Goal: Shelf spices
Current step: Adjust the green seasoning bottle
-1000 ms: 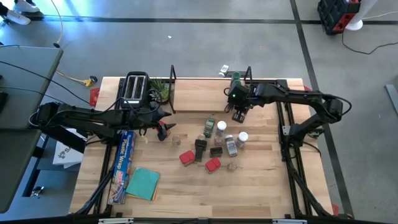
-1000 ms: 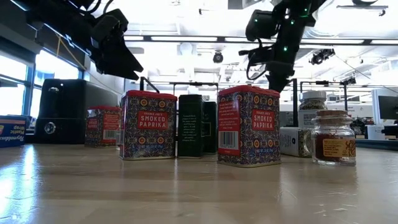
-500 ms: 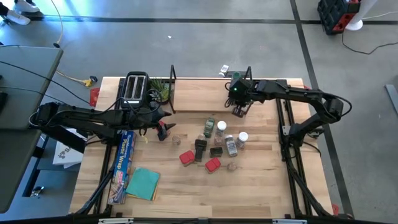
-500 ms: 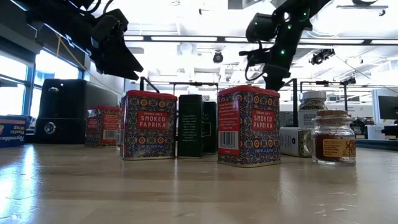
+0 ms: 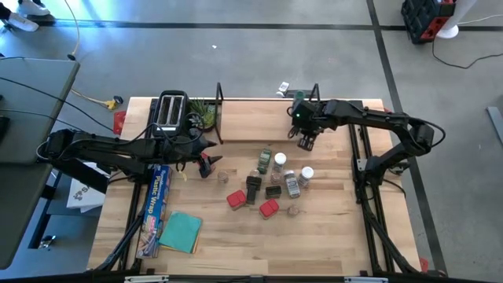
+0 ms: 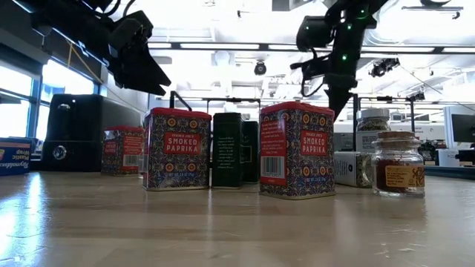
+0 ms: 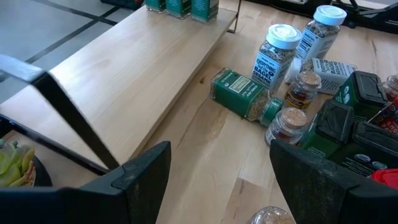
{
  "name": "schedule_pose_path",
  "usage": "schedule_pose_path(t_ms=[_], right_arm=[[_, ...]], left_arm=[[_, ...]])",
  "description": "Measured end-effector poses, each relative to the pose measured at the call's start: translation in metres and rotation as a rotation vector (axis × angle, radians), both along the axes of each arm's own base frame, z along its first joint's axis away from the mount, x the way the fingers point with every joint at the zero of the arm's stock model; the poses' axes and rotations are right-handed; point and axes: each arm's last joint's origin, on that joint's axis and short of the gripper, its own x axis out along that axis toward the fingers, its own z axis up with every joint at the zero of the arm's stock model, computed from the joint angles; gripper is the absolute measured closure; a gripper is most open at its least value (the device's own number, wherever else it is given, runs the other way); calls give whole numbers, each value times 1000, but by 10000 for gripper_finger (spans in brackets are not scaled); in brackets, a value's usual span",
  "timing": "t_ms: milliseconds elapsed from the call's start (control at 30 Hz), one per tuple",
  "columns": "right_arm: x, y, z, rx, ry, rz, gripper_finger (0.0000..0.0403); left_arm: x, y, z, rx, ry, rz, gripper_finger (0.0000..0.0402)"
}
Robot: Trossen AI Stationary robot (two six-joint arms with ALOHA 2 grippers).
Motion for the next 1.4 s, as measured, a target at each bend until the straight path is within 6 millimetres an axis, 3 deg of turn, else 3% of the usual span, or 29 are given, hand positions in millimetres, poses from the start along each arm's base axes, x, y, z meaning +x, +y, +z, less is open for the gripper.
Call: schedule_pose_path(t_ms=[200, 1400], right_arm=[[-3, -9, 1, -45, 0, -47, 403], [1, -17, 3, -102, -32, 10, 403]], left_arm=[[0, 0, 0, 0, 0, 0, 133], [0, 0, 0, -1, 0, 0, 133]])
